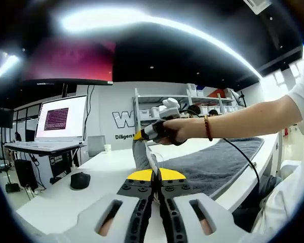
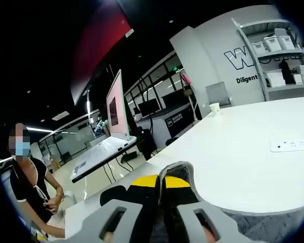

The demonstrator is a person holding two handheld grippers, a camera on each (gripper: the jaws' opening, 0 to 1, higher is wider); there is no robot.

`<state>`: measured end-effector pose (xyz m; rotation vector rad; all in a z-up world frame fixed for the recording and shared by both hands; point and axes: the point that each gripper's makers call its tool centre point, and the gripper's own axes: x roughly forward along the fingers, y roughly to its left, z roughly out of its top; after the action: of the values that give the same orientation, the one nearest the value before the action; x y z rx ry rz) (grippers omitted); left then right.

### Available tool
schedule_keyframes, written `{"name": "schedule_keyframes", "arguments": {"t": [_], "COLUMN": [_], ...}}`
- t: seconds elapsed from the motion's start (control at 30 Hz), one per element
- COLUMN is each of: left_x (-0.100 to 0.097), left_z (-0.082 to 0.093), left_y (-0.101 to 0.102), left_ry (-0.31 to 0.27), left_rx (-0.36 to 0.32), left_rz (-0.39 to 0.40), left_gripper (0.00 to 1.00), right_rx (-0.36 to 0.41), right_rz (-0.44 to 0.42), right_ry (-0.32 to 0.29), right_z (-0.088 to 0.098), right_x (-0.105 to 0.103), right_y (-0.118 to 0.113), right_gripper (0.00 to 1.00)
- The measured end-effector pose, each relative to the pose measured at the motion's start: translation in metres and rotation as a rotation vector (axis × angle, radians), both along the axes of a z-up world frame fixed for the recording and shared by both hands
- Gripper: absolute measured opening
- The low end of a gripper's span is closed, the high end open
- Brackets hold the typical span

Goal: Open the folded towel by lifting each exposed corner and separating the folded layers until the towel lies flat within the target outline without major curled edges

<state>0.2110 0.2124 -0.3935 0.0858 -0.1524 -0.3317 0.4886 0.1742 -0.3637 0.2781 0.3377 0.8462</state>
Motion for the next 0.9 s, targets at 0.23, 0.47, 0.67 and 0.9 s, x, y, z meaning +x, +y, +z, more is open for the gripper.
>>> {"name": "schedule_keyframes", "arguments": {"t": [0.23,0.47,0.67,0.9], "left_x": [0.001,0.001,0.003,0.001], "left_z": [-0.009,-0.020,-0.027,-0.032], "left_y": [0.002,0.011,0.019,0.022], "left_ry": [0.023,0.048,0.063,0.075], "left_rx": [-0.008,-0.052,-0.076,-0.039], "left_rz": [0.003,0.025,0.042,0.058], "left_gripper": [0.01,0.01,0.01,0.01], "right_rx": [-0.003,-0.001,-0.010,-0.037], "right_rz": [0.004,0.008,0.020,0.015], "right_ry": [-0.004,-0.006,-0.015,-0.061], "right_z": [-0.008,-0.018,-0.023,-0.023], "right_x": [0.001,0.001,0.007,0.001], "right_y": [0.009,0.017,0.026,0.029], "right_gripper": [0.00,0.00,0.00,0.01]}}
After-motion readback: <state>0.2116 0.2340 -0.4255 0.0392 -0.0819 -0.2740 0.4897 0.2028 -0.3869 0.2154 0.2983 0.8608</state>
